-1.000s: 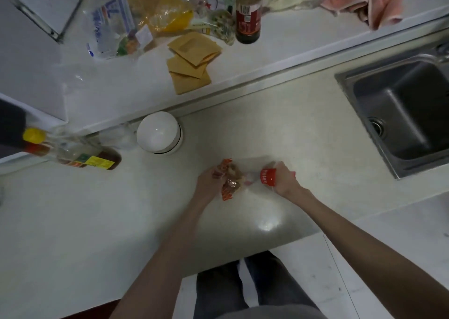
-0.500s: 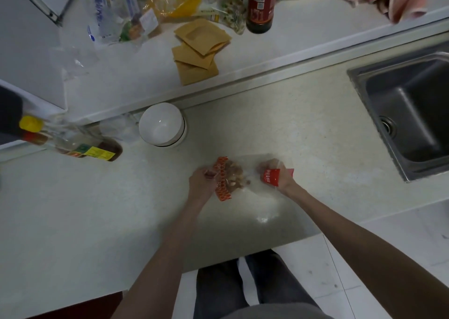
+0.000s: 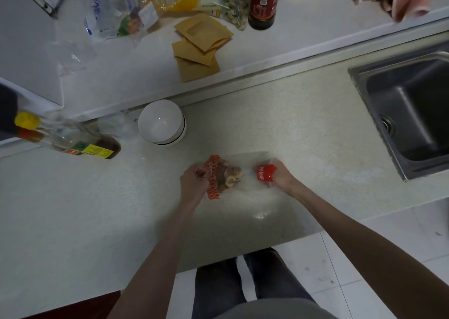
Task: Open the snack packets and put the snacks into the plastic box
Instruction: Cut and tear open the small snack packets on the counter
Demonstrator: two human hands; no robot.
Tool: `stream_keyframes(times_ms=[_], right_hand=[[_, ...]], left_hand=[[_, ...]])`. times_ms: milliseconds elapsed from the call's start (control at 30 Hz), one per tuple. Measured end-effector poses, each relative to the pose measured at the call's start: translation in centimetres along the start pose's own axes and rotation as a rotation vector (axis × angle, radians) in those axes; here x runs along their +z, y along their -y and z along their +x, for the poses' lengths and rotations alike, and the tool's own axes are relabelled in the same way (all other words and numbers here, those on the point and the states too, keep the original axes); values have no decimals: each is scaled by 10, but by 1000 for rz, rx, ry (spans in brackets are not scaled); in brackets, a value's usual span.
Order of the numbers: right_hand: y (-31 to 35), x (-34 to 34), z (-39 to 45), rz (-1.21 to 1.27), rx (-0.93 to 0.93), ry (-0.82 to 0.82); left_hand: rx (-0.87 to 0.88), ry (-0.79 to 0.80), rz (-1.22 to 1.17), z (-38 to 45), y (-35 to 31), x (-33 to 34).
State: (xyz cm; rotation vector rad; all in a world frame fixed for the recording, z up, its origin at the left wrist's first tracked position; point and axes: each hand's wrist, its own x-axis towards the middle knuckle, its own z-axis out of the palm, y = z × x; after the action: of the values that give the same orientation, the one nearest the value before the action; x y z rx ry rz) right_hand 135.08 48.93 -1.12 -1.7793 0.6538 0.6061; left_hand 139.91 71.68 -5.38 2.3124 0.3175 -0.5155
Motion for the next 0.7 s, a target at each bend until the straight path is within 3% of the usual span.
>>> stream_keyframes(times_ms=[133, 700], right_hand=[[-14, -16, 9, -73, 49, -25], [-82, -82, -16, 174, 183, -258]], left_hand=[[26, -31, -4, 4, 2, -8], [263, -138, 58, -14, -17, -17]])
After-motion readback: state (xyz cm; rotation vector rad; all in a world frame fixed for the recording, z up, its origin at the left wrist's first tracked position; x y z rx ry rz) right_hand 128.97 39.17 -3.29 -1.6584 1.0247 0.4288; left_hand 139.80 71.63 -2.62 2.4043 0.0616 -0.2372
